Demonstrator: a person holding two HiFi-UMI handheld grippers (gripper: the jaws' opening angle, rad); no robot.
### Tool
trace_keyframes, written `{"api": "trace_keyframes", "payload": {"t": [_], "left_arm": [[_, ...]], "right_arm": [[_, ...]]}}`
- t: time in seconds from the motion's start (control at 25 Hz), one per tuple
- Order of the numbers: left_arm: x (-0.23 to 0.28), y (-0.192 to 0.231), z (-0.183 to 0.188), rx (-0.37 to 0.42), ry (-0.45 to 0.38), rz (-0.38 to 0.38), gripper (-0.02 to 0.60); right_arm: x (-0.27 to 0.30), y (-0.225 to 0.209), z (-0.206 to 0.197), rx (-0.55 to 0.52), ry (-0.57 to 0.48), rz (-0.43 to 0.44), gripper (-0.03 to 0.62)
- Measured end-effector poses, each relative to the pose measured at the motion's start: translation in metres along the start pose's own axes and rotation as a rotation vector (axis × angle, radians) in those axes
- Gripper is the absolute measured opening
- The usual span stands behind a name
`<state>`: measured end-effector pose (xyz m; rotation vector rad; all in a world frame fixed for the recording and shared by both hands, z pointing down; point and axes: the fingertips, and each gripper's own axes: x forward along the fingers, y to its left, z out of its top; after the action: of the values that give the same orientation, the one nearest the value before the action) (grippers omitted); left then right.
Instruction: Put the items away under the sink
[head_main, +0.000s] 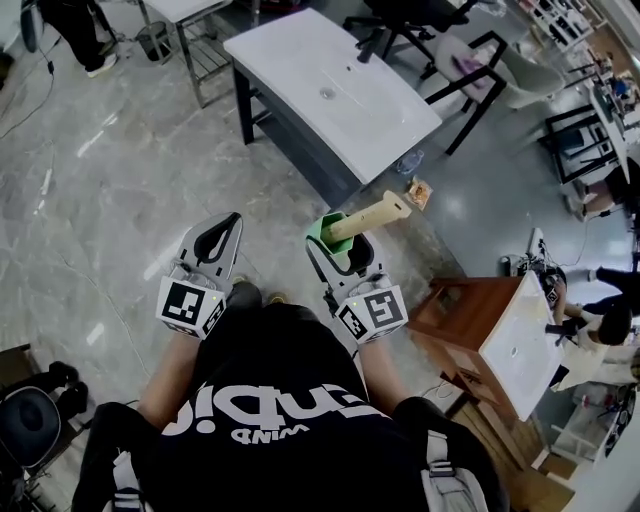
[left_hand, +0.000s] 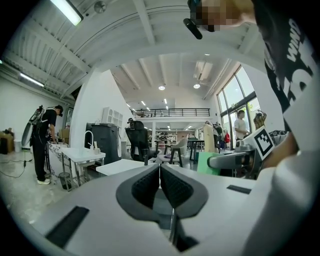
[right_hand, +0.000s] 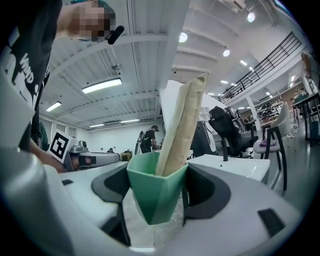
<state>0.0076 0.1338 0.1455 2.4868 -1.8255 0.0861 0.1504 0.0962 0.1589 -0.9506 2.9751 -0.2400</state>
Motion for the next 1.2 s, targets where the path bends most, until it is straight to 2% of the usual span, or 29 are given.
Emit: {"api": "trace_keyframes", "payload": {"t": [0.2,0.4,0.68,0.96,1.2], "left_arm": [[0.024,0.033,-0.006,-0.009,0.011,-0.005,0.020],[0.055,0.062,-0.011,0.019,0.019,-0.039,0.020],[0.104,0.110,-0.029,0.009,0.018,-0.082,0.020],[0.138,0.134,-0.089,-0.012,0.027,-0.106,0.020],[0.174,0.158,-0.157,0.032,0.028,-0.139,0.020]], "right_arm": [[0.035,-0.011,0.001,-0.021,-0.002,-0.002,0.331],[0.072,-0.024,-0.004,-0.044,-0.001,-0.031,0.331],[0.126,-0.044,-0.016,-0.105,-0.002,-0.037,0.331],[0.164,-0.061,-0.075,-0.154,0.031,-0.032,0.331],[0.193,-0.074,-0.146,-0.195,0.041,-0.025,0.331]]}}
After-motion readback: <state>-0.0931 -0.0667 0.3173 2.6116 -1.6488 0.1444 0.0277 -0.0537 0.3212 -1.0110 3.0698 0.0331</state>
